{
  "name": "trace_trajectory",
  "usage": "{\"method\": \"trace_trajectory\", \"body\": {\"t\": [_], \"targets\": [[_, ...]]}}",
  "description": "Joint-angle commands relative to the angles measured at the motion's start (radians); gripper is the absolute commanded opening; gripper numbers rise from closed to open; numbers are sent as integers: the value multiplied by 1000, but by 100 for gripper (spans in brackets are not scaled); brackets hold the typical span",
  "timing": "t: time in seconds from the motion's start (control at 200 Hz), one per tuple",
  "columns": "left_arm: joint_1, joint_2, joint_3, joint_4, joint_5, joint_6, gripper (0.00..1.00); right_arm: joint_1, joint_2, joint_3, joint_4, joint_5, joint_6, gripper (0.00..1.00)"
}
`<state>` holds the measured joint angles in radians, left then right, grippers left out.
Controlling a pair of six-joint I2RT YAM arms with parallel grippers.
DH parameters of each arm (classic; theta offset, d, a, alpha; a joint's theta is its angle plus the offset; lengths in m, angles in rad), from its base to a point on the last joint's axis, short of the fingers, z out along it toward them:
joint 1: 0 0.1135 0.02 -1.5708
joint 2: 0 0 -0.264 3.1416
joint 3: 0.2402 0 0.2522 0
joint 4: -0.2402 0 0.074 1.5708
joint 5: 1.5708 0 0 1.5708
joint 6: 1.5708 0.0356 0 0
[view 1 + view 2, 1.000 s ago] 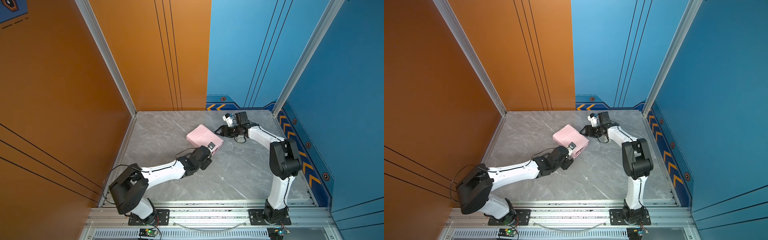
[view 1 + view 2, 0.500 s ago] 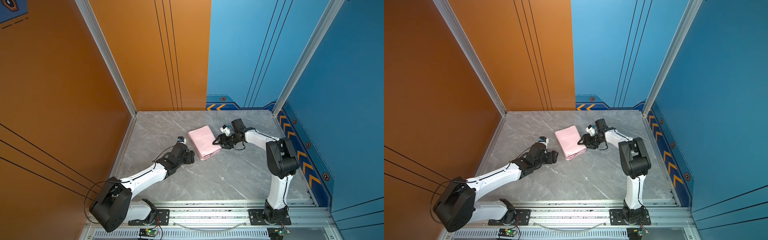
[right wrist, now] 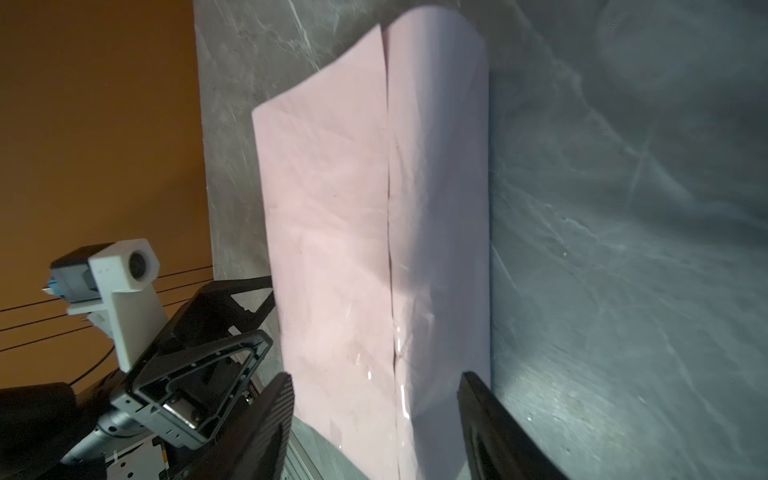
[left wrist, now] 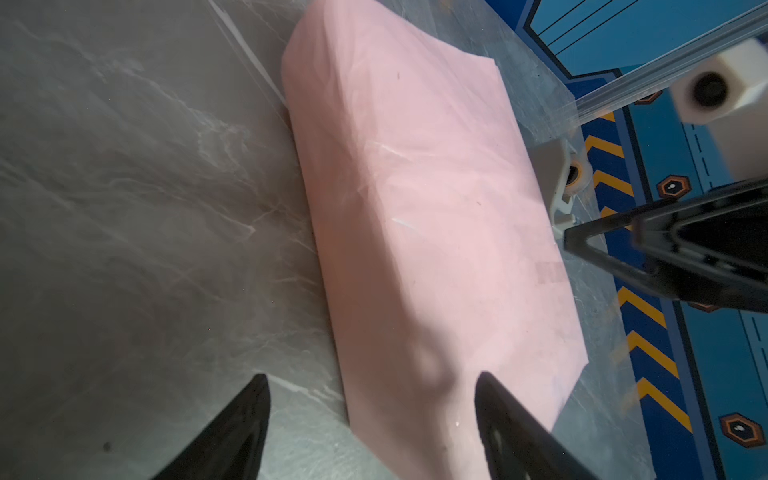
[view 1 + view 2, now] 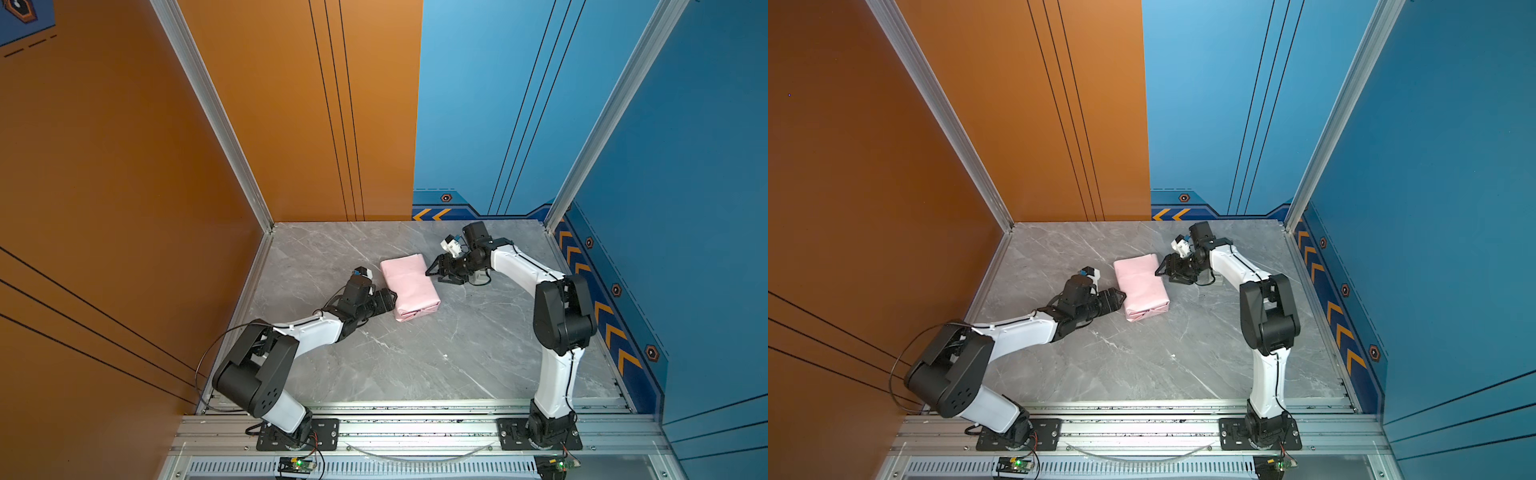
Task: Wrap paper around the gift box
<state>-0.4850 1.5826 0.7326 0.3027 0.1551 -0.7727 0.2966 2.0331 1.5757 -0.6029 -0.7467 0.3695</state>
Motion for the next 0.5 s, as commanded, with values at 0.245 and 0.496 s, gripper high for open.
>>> {"method": "trace_trajectory", "body": {"t": [0.245,0.496], "targets": [[1,162,137,63,105,-1,66,39,141,94,-63,-45,-66,58],[-37,190,210,64,115,101,56,55,49,-2,106,-29,-89,46]]}}
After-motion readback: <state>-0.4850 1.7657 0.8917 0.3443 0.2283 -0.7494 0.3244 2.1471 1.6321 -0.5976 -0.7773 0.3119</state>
